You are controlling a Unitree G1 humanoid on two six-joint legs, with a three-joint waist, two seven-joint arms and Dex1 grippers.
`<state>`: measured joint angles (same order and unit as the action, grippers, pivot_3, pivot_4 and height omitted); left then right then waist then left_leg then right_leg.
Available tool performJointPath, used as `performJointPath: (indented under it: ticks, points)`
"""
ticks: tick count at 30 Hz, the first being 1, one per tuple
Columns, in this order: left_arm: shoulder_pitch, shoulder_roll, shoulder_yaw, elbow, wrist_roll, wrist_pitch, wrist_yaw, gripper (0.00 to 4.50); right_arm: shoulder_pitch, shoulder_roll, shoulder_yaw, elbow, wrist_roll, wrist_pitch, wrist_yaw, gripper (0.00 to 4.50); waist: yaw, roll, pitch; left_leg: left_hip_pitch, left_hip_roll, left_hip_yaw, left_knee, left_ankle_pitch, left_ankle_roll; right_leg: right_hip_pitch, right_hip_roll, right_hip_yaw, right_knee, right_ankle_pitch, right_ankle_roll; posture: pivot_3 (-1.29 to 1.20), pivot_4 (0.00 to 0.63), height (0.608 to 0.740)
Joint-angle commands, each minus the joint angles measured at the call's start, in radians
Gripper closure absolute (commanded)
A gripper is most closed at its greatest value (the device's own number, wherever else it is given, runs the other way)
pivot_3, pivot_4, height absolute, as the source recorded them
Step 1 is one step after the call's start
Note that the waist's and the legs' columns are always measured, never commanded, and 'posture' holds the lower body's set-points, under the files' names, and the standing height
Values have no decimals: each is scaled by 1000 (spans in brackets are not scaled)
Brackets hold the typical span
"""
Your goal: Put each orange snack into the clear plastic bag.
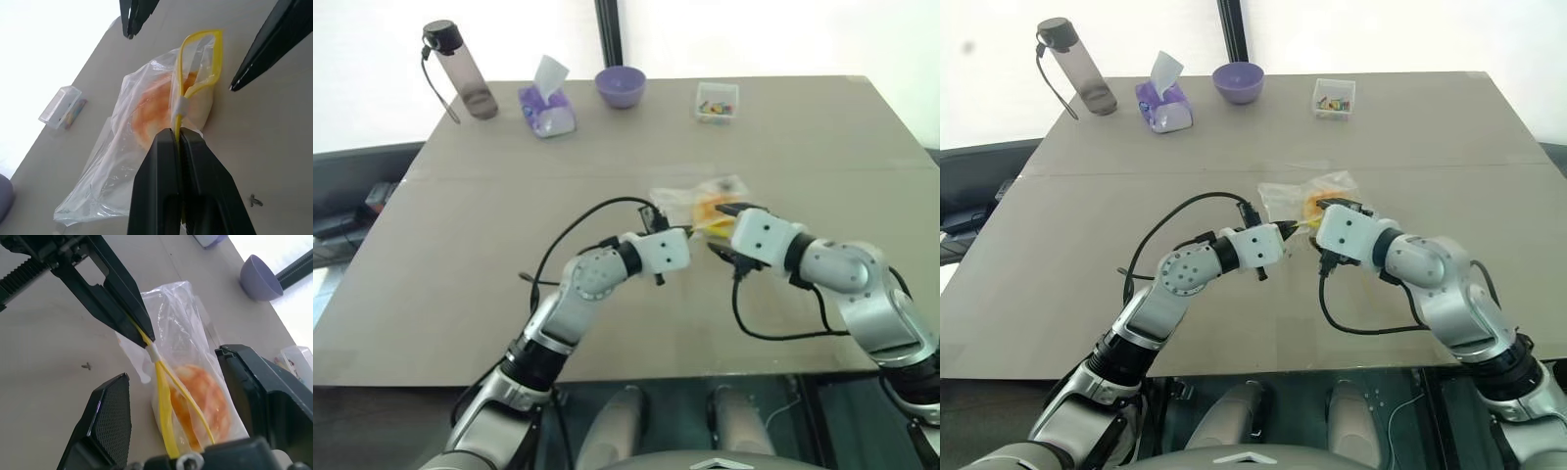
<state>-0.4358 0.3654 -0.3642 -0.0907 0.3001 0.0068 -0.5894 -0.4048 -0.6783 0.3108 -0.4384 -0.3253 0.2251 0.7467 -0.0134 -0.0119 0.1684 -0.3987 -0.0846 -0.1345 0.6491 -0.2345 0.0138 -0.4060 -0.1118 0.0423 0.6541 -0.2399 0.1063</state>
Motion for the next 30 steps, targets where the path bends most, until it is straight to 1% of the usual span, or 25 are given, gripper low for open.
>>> performJointPath:
  ticks: [1,3,4,5,24,25,26,27,28,30]
  points:
    - [-12,-7,12,-48,-17,-14,-2,4500,-29,4,4,11,-26,-45,-4,1490,1,0,0,0,0,0,0,0,0,0,0,0,0,0,0,0,150,740]
    - [-10,-9,12,-55,-23,-14,-3,4500,-35,3,8,28,-37,-62,-3,1995,1,0,0,0,0,0,0,0,0,0,0,0,0,0,0,0,150,740]
    - [-9,-10,11,-57,-24,-13,-3,4500,-36,4,8,35,-40,-69,-3,2527,1,0,0,0,0,0,0,0,0,0,0,0,0,0,0,0,150,740]
    - [-8,-10,9,-58,-22,-12,-3,4500,-38,6,9,43,-43,-74,-2,2959,1,0,0,0,0,0,0,0,0,0,0,0,0,0,0,0,150,740]
    - [-5,3,-8,-60,7,-41,-5,4500,-44,44,2,70,-60,-77,13,2959,0,0,0,0,0,0,0,0,0,0,0,0,0,0,0,0,150,740]
    - [-5,4,-8,-59,8,-42,-6,4500,-44,45,1,72,-62,-77,11,3480,0,0,0,0,0,0,0,0,0,0,0,0,0,0,0,0,150,740]
    - [-5,5,-7,-58,7,-43,-6,4500,-44,45,1,74,-66,-77,10,3795,0,0,0,0,0,0,0,0,0,0,0,0,0,0,0,0,150,740]
    - [-6,5,-6,-56,7,-43,-7,4500,-45,45,0,76,-69,-76,9,4228,0,0,0,0,0,0,0,0,0,0,0,0,0,0,0,0,150,740]
    - [-6,5,-6,-58,7,-44,-7,4500,-44,45,-1,77,-72,-75,7,4428,0,0,0,0,0,0,0,0,0,0,0,0,0,0,0,0,150,740]
    - [-5,5,-6,-60,6,-44,-7,4500,-43,43,-3,79,-77,-76,3,4428,1,0,0,0,0,0,0,0,0,0,0,0,0,0,0,0,150,740]
